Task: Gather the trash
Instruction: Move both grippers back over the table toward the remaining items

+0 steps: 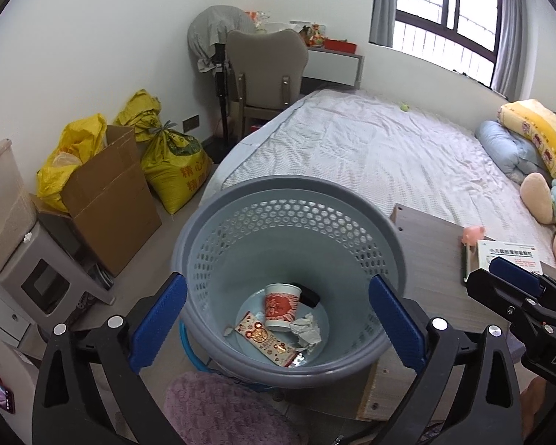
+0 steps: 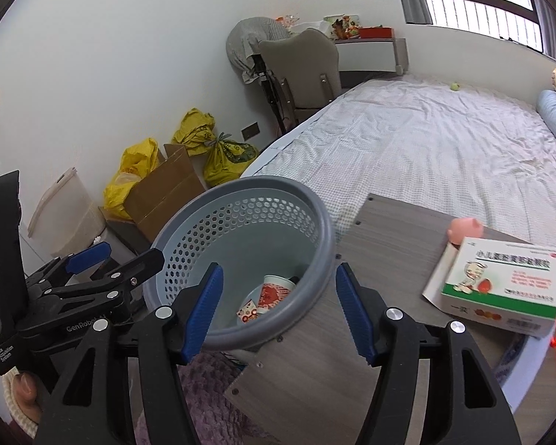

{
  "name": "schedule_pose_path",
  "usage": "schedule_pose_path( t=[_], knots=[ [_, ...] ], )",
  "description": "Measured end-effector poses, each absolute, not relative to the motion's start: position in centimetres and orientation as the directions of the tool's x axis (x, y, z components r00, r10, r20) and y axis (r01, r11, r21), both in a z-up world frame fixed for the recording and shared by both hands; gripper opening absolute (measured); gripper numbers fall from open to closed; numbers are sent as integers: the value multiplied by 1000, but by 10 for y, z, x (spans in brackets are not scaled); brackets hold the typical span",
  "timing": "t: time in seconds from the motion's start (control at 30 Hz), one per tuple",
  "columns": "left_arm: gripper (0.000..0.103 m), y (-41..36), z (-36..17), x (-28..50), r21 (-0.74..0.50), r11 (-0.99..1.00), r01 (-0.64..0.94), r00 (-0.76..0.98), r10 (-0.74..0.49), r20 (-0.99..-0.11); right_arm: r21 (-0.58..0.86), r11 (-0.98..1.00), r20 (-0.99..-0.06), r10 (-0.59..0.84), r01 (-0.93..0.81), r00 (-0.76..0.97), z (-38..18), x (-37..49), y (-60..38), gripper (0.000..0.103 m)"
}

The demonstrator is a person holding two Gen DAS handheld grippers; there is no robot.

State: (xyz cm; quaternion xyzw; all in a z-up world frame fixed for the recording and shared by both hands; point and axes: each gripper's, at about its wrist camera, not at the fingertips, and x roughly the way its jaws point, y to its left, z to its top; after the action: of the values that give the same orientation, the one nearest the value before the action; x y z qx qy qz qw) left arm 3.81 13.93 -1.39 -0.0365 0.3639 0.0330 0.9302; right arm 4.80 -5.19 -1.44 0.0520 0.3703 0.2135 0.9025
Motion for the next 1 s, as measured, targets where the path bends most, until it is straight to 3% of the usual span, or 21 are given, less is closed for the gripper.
schedule_pose_path(
  t=[0.5, 1.0],
  knots=[
    [97, 55, -20, 27, -41, 996, 76, 721, -83, -688, 250, 951, -646, 302, -180, 701, -22, -5, -134, 61],
    [97, -43, -28, 22, -13, 973, 231, 681, -171, -712, 237, 957, -675, 40, 166, 736, -46, -54, -283, 61]
  ],
)
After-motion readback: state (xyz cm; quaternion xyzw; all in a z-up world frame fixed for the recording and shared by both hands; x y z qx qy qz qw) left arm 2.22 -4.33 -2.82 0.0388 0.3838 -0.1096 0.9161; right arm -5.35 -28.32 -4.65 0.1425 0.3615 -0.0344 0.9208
